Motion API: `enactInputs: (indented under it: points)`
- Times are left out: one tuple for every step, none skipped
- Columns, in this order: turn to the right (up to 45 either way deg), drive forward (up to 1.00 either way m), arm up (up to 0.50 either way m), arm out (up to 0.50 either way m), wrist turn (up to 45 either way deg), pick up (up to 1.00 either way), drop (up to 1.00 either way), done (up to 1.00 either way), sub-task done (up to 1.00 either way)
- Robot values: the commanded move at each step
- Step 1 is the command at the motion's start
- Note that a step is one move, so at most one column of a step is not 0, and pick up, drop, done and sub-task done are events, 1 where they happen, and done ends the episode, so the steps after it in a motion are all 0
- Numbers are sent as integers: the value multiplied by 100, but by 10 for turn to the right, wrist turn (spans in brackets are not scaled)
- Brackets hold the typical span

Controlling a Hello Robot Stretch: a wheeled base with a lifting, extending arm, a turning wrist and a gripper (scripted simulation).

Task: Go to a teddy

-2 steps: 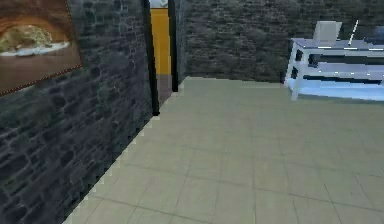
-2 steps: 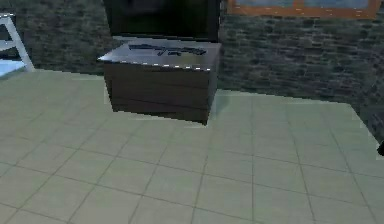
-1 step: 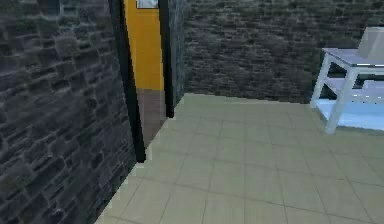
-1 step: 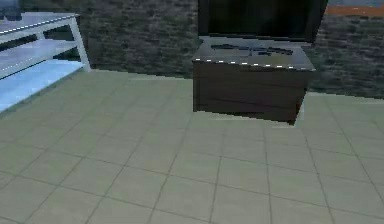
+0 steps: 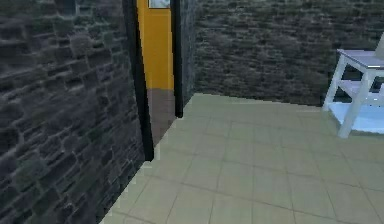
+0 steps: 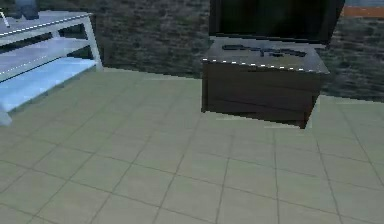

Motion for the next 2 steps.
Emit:
enactInputs:
  points:
    - [30,0,0,0,0,0,0,0,0]
    - [0,100,0,0,0,0,0,0,0]
